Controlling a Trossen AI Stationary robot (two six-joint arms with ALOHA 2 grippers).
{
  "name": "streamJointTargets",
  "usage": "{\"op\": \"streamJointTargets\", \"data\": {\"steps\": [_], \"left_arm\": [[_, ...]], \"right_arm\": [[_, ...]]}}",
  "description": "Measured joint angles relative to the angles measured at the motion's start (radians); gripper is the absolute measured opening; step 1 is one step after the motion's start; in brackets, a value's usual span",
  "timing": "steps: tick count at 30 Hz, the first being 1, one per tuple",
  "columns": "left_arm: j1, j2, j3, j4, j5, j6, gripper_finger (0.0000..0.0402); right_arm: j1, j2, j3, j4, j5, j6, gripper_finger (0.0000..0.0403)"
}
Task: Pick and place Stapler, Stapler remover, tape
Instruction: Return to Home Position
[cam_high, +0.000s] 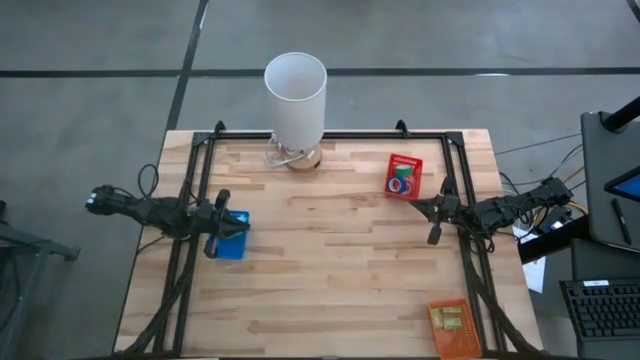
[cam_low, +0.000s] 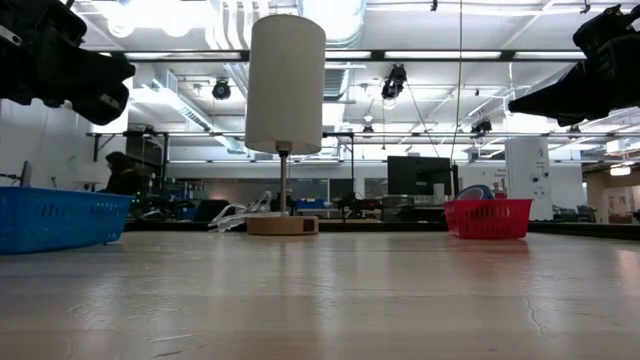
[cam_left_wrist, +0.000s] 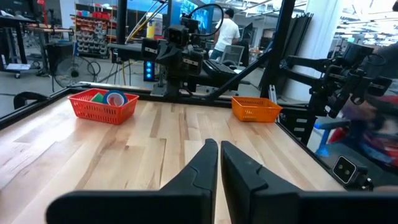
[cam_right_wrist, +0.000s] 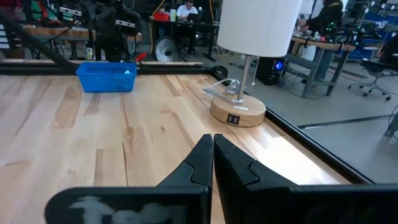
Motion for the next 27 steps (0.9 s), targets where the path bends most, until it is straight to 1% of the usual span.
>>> {"op": "streamJointTargets", "data": {"steps": [6, 15, 27], "left_arm": [[0.000, 0.000, 0.000, 0.000, 0.000, 0.000, 0.0021], [0.000, 0.000, 0.000, -0.001, 0.000, 0.000, 0.0030], [0.000, 0.000, 0.000, -0.001, 0.000, 0.001, 0.0027]], "right_arm": [[0.000, 0.000, 0.000, 0.000, 0.000, 0.000, 0.0009], [0.000, 0.000, 0.000, 0.000, 0.000, 0.000, 0.0009], [0.000, 0.000, 0.000, 0.000, 0.000, 0.000, 0.0009]]}}
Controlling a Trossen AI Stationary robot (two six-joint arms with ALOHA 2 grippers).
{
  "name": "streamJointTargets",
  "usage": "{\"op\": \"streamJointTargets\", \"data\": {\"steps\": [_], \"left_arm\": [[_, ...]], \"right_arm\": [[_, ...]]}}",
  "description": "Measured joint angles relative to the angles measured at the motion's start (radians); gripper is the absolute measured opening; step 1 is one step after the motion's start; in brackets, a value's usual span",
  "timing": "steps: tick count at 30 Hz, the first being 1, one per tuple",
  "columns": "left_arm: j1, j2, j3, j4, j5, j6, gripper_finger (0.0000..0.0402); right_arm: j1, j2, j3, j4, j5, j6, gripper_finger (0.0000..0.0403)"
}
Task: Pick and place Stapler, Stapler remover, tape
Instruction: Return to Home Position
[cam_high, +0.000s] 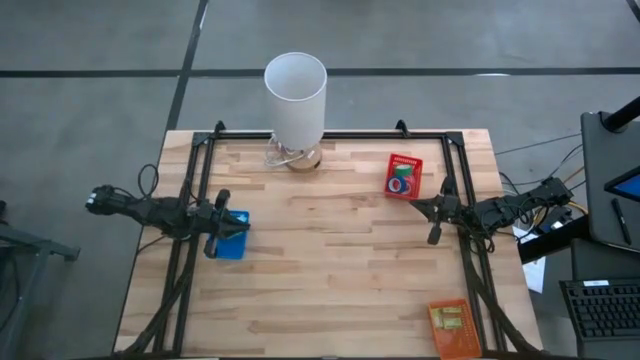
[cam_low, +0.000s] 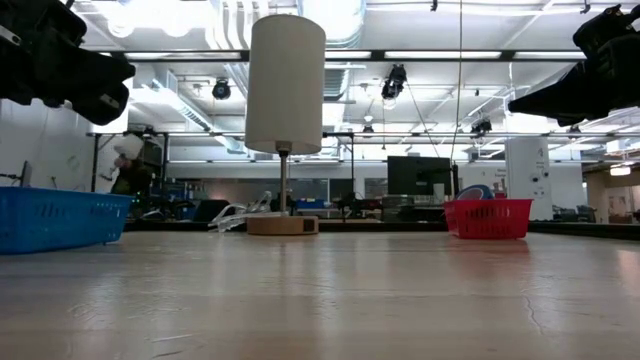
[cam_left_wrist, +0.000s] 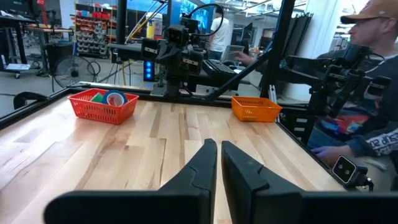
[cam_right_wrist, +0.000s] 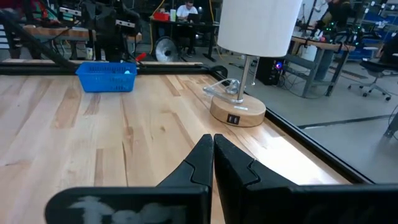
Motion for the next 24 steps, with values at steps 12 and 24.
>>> {"op": "streamJointTargets", "data": {"steps": [12, 24], "left_arm": [[0.000, 0.000, 0.000, 0.000, 0.000, 0.000, 0.0029], [0.000, 0.000, 0.000, 0.000, 0.000, 0.000, 0.0029]], "right_arm": [[0.000, 0.000, 0.000, 0.000, 0.000, 0.001, 0.0009], [0.000, 0.000, 0.000, 0.000, 0.000, 0.001, 0.0009]]}}
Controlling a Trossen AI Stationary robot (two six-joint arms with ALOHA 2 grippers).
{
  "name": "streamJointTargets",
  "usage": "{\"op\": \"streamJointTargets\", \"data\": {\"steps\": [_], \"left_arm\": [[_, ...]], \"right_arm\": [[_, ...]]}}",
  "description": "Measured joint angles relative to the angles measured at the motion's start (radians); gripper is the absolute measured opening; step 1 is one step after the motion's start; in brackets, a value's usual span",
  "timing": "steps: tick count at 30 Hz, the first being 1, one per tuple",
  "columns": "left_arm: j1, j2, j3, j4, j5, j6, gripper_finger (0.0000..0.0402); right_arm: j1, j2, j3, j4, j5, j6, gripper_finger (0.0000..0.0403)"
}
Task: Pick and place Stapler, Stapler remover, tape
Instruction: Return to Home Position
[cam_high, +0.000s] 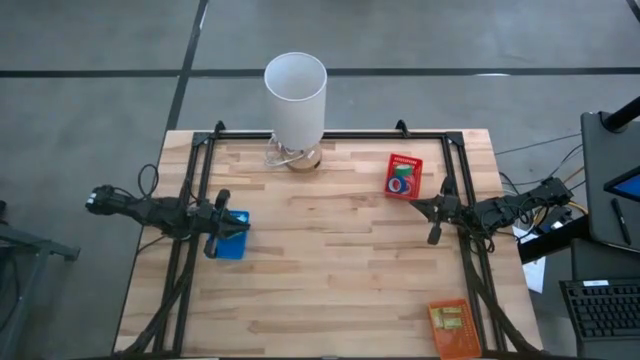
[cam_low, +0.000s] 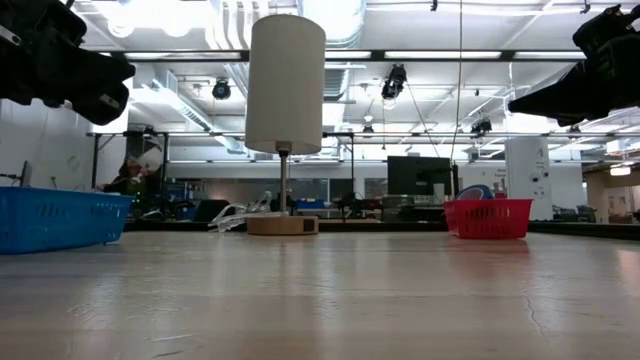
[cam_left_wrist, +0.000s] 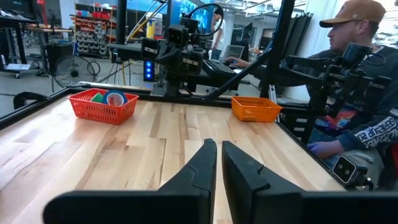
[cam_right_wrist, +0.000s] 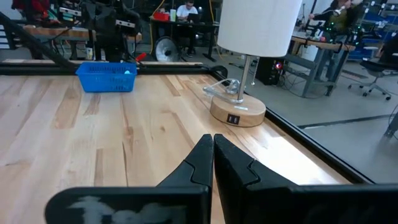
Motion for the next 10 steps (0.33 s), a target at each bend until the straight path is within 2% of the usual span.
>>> {"op": "streamJointTargets", "data": {"steps": [10], "left_arm": [[0.000, 0.000, 0.000, 0.000, 0.000, 0.000, 0.0023]], "right_arm": [[0.000, 0.000, 0.000, 0.000, 0.000, 0.001, 0.0009]]}}
